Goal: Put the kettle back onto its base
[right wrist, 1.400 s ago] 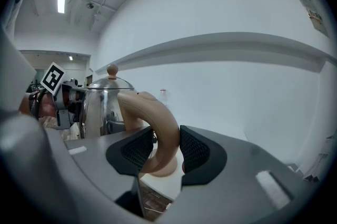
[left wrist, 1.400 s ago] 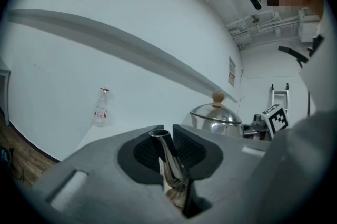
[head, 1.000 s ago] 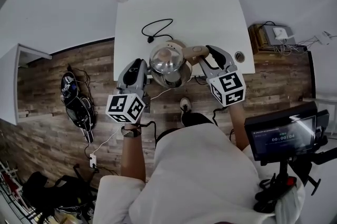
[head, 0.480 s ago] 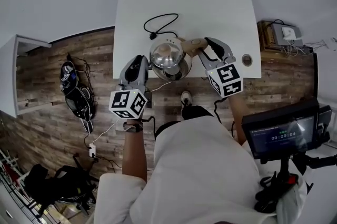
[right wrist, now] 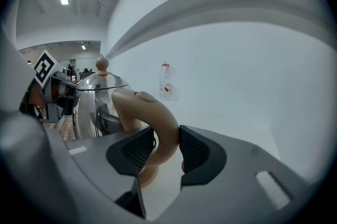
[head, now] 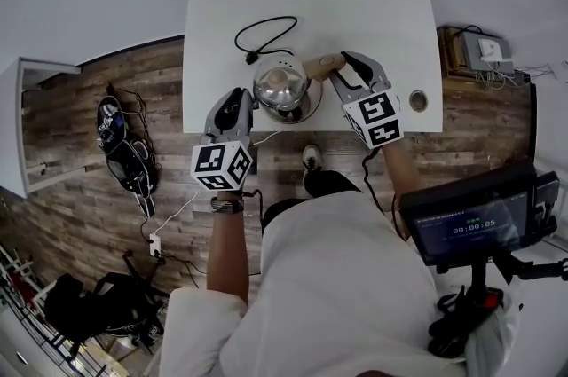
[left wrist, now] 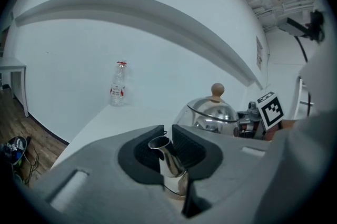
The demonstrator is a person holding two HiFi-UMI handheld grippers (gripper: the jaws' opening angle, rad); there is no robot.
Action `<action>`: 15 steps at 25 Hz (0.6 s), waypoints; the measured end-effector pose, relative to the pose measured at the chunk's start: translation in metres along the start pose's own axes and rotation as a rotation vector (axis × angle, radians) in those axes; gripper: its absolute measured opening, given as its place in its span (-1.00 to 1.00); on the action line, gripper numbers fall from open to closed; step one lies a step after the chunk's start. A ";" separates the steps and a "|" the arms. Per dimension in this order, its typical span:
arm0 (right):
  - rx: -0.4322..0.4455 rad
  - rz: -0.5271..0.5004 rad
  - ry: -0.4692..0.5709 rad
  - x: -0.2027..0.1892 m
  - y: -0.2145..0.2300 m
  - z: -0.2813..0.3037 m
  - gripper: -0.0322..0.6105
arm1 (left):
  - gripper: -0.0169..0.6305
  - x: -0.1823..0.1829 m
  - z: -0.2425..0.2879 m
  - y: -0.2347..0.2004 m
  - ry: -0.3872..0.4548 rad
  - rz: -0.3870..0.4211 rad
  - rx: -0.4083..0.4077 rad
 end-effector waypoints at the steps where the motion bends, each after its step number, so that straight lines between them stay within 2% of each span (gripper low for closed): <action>1: -0.001 -0.003 -0.001 0.000 0.002 0.004 -0.41 | -0.78 -0.002 0.005 -0.001 -0.002 -0.008 0.001; 4: -0.001 -0.004 -0.013 -0.002 0.002 0.010 -0.41 | -0.79 -0.007 0.008 -0.005 -0.010 -0.032 0.003; 15: -0.001 0.008 -0.026 -0.005 0.004 0.015 -0.41 | -0.79 -0.005 0.012 -0.006 -0.015 -0.038 -0.001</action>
Point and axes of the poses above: the fingertips, and each gripper's own axes: z forward along the fingers, y to its right, x out of its top, the point moved 5 cm from there along -z, backward along the fingers, and after that the axes turned 14 degrees about -y, right-handed, at the moved point
